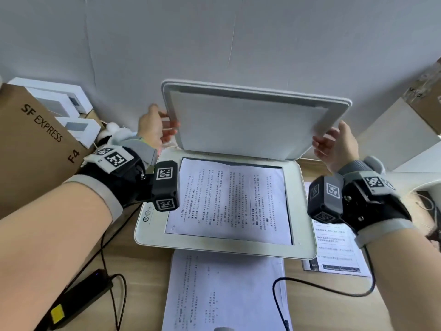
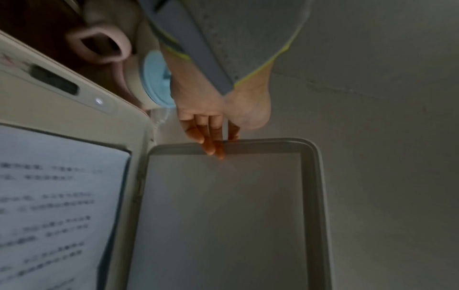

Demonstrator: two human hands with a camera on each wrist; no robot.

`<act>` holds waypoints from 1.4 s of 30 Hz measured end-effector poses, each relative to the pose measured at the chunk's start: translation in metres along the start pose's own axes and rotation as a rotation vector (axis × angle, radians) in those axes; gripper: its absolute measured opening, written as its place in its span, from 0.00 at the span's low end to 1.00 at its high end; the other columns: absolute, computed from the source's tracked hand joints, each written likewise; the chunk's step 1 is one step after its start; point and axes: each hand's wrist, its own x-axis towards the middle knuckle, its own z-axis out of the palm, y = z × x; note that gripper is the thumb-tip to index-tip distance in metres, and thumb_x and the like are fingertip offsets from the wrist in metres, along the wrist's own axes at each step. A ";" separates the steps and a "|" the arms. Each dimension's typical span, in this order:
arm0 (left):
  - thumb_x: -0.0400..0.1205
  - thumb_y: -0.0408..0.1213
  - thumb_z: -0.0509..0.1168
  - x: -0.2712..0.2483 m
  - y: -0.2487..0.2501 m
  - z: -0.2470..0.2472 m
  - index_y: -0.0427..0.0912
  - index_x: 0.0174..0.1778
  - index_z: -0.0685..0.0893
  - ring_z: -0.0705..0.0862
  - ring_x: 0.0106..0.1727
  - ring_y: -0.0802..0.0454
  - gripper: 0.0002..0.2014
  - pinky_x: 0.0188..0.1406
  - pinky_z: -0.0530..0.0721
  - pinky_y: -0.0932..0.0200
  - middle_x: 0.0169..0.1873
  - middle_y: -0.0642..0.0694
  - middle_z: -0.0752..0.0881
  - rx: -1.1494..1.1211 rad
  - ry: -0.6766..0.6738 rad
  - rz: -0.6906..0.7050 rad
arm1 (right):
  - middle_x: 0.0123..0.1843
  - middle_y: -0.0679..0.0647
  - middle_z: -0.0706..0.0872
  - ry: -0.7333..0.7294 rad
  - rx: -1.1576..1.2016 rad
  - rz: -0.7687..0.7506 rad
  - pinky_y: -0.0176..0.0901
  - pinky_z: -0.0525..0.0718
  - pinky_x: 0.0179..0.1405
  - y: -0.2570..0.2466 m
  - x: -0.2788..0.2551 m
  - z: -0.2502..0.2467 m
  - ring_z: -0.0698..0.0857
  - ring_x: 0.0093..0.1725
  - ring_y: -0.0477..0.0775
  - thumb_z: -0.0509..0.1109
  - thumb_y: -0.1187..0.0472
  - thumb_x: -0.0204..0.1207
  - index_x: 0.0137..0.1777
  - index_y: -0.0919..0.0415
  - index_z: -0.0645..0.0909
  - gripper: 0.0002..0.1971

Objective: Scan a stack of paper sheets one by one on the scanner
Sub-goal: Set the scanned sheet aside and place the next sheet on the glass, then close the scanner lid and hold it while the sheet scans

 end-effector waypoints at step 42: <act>0.81 0.39 0.63 -0.019 -0.154 -0.102 0.44 0.24 0.77 0.75 0.40 0.45 0.17 0.43 0.69 0.59 0.26 0.44 0.77 0.715 0.160 -0.050 | 0.39 0.55 0.80 0.070 -0.448 0.292 0.44 0.71 0.36 0.148 -0.060 -0.082 0.75 0.41 0.57 0.59 0.59 0.77 0.39 0.59 0.79 0.10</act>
